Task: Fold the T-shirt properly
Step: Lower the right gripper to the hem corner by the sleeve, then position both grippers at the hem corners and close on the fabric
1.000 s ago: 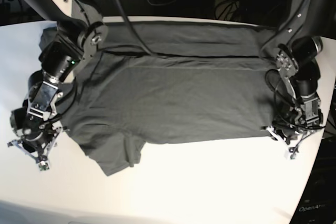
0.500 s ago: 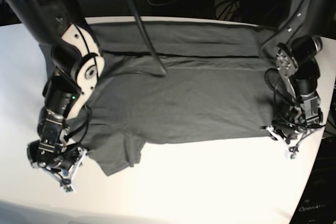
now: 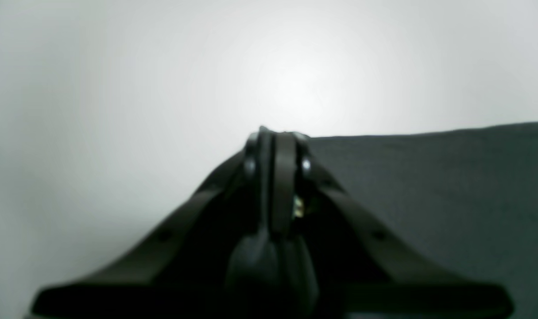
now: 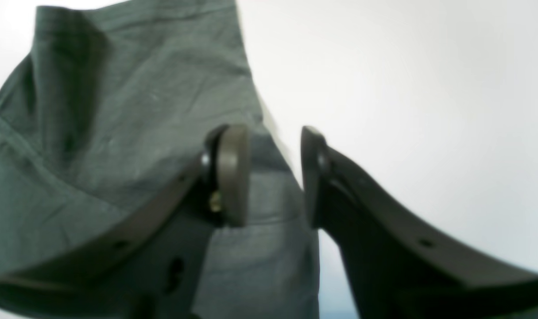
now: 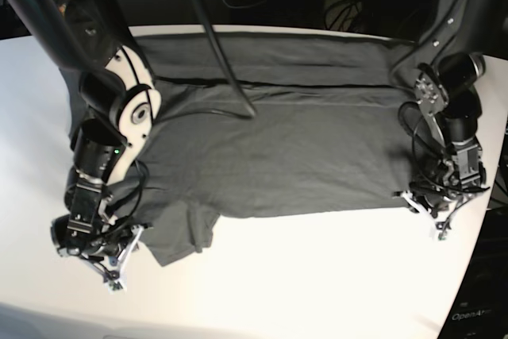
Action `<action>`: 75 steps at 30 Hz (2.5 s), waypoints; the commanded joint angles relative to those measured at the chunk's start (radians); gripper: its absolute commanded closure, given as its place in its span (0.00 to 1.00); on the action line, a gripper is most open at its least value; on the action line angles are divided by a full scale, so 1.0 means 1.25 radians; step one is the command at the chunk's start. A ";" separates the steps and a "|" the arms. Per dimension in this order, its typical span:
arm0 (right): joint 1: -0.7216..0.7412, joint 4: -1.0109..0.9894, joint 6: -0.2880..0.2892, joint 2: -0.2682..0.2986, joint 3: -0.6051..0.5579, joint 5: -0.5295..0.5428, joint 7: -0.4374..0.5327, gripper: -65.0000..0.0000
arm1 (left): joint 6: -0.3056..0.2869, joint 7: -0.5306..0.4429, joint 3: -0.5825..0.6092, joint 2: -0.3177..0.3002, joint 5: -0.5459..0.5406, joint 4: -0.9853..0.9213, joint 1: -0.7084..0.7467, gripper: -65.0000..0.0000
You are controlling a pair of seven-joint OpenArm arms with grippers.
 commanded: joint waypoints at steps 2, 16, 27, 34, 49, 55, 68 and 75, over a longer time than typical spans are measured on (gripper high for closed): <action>0.030 0.008 -0.004 0.002 -0.004 0.007 0.019 0.54 | -0.003 0.015 0.001 -0.004 0.007 0.006 -0.013 0.96; 0.031 -0.074 -0.004 0.004 -0.004 0.007 0.091 0.48 | -0.003 0.015 0.003 -0.002 0.007 0.007 0.001 0.96; 0.027 -0.078 -0.004 0.036 -0.007 0.003 0.151 0.47 | -0.003 0.013 0.003 -0.002 0.007 0.007 0.006 0.96; 0.010 -0.080 -0.004 0.047 -0.007 0.003 0.195 0.47 | -0.003 0.013 0.002 -0.001 0.007 0.007 0.006 0.96; 0.010 -0.192 -0.004 0.066 -0.005 0.003 0.276 0.47 | -0.003 0.013 0.002 0.000 0.006 0.007 0.006 0.96; 0.009 -0.196 -0.004 0.074 -0.005 0.003 0.281 0.48 | -0.003 0.013 0.001 0.000 0.006 0.007 0.017 0.96; -0.036 -0.201 -0.004 0.074 -0.004 0.003 0.311 0.64 | -0.003 0.013 0.001 0.005 0.006 0.007 0.018 0.96; -0.038 -0.201 -0.004 0.074 -0.005 0.003 0.311 0.82 | -0.003 0.013 0.001 0.015 0.006 0.007 0.018 0.96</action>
